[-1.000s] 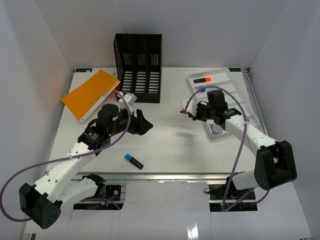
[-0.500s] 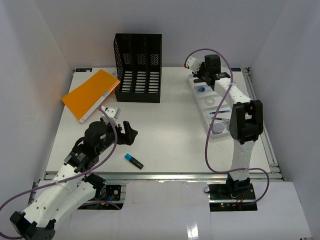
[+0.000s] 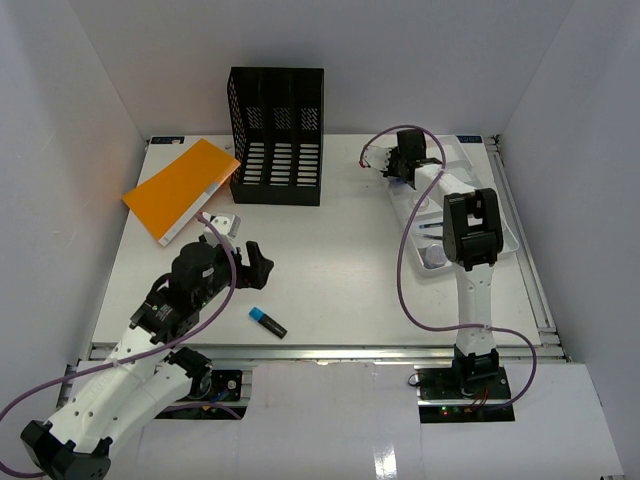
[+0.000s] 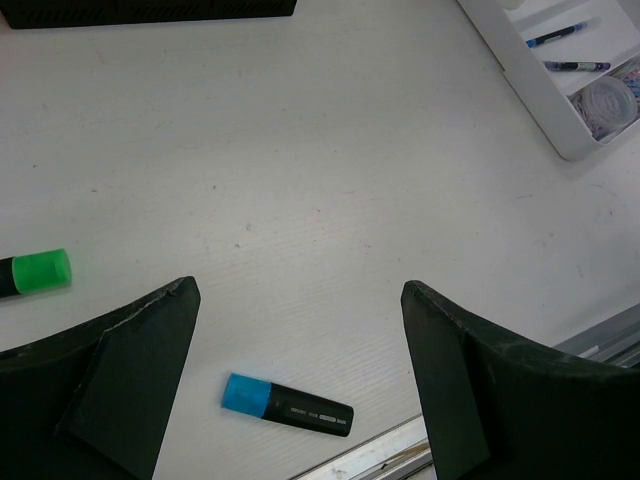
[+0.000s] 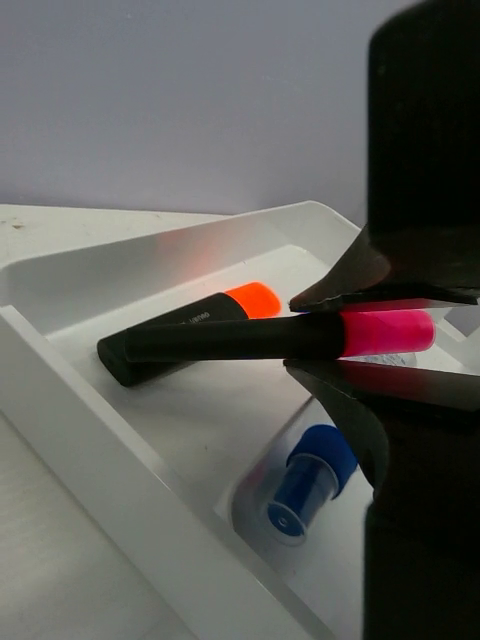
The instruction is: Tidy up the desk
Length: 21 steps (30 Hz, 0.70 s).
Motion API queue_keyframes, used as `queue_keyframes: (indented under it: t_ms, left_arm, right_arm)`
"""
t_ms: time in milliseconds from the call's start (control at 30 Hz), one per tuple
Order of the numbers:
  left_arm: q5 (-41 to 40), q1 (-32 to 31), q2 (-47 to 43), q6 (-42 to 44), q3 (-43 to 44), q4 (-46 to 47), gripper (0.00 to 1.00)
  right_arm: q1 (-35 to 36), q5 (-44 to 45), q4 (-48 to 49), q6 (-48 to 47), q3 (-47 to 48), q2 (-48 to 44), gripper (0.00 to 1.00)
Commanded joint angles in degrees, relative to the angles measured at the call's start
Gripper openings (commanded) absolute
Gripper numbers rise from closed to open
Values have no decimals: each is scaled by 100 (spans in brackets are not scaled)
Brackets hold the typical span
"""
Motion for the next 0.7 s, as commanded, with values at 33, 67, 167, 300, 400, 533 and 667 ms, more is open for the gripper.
queue_keyframes:
  t_ms: [33, 67, 167, 300, 400, 533, 667]
  left_arm:
    - [2, 21, -61, -66, -59, 34, 93]
    - [27, 17, -65, -137, -55, 26, 94]
    - [239, 21, -85, -457, -90, 33, 94]
    - [635, 21, -149, -1184, -244, 50, 96]
    - [806, 16, -171, -2130, -419, -86, 95]
    - [744, 21, -208, -3226, -540, -454, 88]
    - [273, 21, -230, -4239, -435, -1261, 70]
  right_arm:
    - [-18, 174, 686, -728, 302, 202, 8]
    - [-18, 273, 963, -807, 256, 248, 13]
    - [-18, 451, 1460, -933, 171, 364, 38]
    - [-33, 438, 1562, -816, 196, 396, 73]
    - [-54, 411, 1554, -578, 151, 272, 82]
    - [-79, 221, 1479, -5, -230, -348, 84]
    - [-79, -530, 804, 1102, -849, -1378, 83]
